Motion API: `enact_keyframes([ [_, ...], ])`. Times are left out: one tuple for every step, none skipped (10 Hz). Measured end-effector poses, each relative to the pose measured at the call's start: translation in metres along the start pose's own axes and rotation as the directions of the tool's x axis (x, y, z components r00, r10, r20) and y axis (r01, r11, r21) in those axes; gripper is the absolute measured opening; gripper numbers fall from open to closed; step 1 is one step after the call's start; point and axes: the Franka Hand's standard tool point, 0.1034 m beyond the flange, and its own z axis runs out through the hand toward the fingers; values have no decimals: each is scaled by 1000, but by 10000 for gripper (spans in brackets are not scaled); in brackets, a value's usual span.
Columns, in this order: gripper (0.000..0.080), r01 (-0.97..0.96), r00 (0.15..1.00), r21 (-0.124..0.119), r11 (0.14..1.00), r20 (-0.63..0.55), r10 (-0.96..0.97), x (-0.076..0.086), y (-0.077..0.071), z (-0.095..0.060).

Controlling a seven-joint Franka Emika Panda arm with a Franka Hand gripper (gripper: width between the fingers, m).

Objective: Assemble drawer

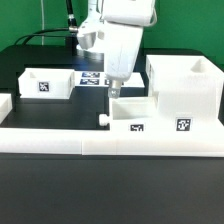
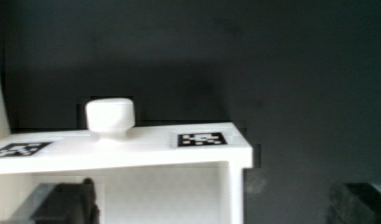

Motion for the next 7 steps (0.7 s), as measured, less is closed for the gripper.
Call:
enact_keyframes([
  [649,12,1000,3,1000,-2,-12,-6,0,1],
  [649,11,1000,3,1000,-1,-10,-7,0,1],
  [649,58,998,6,998,-17,-58,-14,1,3],
  [649,114,991,3,993,-71,-114,-30,9,8],
  [649,97,991,1,995,-97,-96,-40,17,9],
  [649,110,985,4,994,-131,-109,-48,19,11],
  [649,113,982,9,994,-151,-110,-53,20,15],
])
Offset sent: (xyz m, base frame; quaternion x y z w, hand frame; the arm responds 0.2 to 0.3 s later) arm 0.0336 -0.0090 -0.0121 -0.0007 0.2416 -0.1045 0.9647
